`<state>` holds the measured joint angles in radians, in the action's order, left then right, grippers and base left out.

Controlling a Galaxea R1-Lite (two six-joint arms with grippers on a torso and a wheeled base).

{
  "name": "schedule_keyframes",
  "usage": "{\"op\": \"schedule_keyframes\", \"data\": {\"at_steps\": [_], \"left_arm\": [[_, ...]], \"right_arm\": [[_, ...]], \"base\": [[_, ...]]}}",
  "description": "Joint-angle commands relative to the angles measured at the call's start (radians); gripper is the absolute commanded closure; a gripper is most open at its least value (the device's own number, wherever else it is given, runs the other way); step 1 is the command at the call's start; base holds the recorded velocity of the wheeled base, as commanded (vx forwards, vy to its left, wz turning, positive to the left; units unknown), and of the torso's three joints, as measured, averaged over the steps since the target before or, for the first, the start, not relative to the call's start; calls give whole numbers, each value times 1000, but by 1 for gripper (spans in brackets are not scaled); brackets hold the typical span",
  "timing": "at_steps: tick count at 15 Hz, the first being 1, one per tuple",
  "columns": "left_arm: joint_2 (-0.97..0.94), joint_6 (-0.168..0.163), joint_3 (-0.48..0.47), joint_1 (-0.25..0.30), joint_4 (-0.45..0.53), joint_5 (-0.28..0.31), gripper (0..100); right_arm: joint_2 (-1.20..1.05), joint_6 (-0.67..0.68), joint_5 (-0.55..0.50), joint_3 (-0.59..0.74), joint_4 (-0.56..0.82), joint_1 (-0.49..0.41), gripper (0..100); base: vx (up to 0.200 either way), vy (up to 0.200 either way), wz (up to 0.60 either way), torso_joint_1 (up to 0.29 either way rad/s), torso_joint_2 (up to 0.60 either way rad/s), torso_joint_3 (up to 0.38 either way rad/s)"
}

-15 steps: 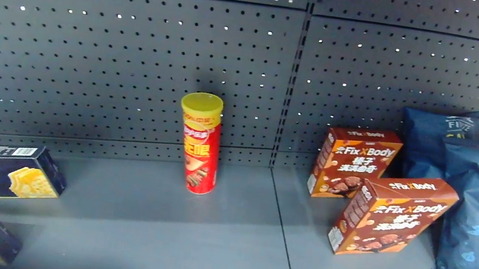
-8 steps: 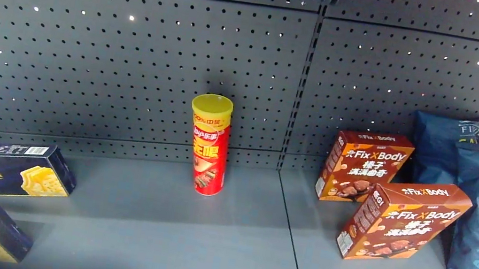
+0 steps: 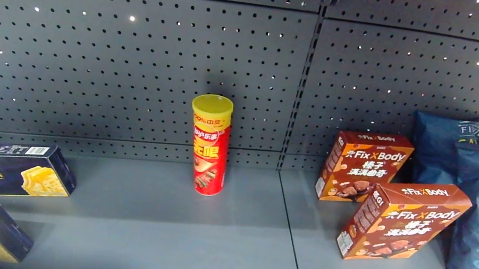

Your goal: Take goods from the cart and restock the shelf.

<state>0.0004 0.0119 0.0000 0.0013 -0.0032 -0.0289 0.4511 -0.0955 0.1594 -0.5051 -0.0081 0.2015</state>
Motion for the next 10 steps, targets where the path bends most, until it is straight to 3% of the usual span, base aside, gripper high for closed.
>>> {"op": "schedule_keyframes", "data": {"at_steps": [1, 5, 6, 7, 9, 10], "left_arm": [[0, -1, 0, -3, 2, 7, 0], [0, -6, 0, -3, 2, 12, 0], [1, -27, -40, -3, 2, 70, 0], [93, -36, -149, -1, 19, 118, 0], [280, -40, -316, -20, 31, 187, 0], [362, -41, -383, -46, 29, 262, 0]], "right_arm": [[21, 16, 3, -131, 120, 87, 100], [69, 8, 34, -185, 146, 102, 100], [129, 5, 34, -247, 148, 102, 100], [149, 7, 34, -268, 151, 102, 100], [169, 7, 34, -276, 148, 104, 100], [169, 7, 34, -276, 148, 104, 100]], "base": [[0, 0, 0, 0, 0, 0], [0, 0, 0, 0, 0, 0], [0, 0, 0, 0, 0, 0], [0, 0, 0, 0, 0, 0], [0, 0, 0, 0, 0, 0], [0, 0, 0, 0, 0, 0]]}}
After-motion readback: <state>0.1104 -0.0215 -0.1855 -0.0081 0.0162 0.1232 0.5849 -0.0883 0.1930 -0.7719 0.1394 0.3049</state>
